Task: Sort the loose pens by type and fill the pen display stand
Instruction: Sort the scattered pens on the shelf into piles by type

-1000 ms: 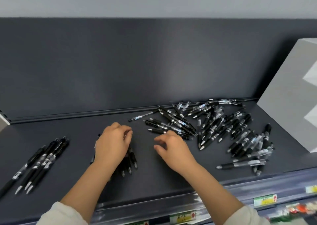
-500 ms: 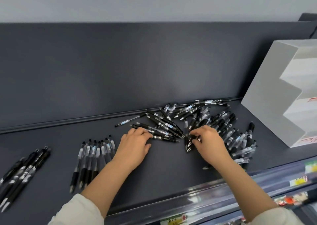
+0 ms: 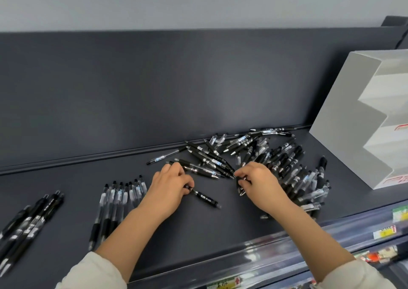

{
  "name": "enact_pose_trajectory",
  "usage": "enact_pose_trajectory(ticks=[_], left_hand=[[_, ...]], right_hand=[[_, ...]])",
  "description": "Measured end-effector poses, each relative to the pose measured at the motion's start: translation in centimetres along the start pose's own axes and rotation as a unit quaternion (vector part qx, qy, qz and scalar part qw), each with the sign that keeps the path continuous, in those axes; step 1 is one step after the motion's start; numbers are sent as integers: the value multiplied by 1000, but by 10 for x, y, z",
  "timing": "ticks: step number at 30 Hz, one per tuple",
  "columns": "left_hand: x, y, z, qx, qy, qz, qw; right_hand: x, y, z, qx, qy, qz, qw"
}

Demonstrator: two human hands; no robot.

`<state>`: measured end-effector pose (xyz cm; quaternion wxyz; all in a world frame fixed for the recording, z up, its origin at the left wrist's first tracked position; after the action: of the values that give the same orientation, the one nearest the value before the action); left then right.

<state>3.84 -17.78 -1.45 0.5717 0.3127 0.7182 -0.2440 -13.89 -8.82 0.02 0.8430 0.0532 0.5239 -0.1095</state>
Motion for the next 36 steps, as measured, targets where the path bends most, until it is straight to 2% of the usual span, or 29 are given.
enact_pose_trajectory(ticks=[5,10,14,17,24,29,33,36], left_hand=[[-7,18,11,9,-20,9,1000],[-6,26,18,-2,-22,19,1000],[-13,35,20,-6,-3,-26,1000],[-27,45,30,-16,42,-88,995],[-53,91,83,-148,167,-194,955],[-54,131,125,-249,145,-190,939],[-56,167,143,-294,121,-200,927],[-61,196,161,-318,100,-216,918]], right_hand=[[21,-17,35,-48,27,29,998],[35,-33,54,-61,91,44,993],[38,-40,55,-37,88,35,995],[41,-42,52,-23,80,34,996],[43,-43,50,4,14,43,999],[46,-39,83,-25,-22,50,998],[38,-34,130,-79,-30,-28,996],[36,-26,171,-126,-58,-55,989]])
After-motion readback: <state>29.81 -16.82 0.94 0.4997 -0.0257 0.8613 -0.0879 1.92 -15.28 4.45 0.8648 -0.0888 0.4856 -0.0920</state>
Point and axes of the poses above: each hand's wrist, its own y-axis away from the middle knuckle, its own x-axis out of the palm, z = x × y, the point moved 8 cm from there along -y, towards the middle knuckle, and after that the axes turned 8 degrees about z, right-handed, at the moved point
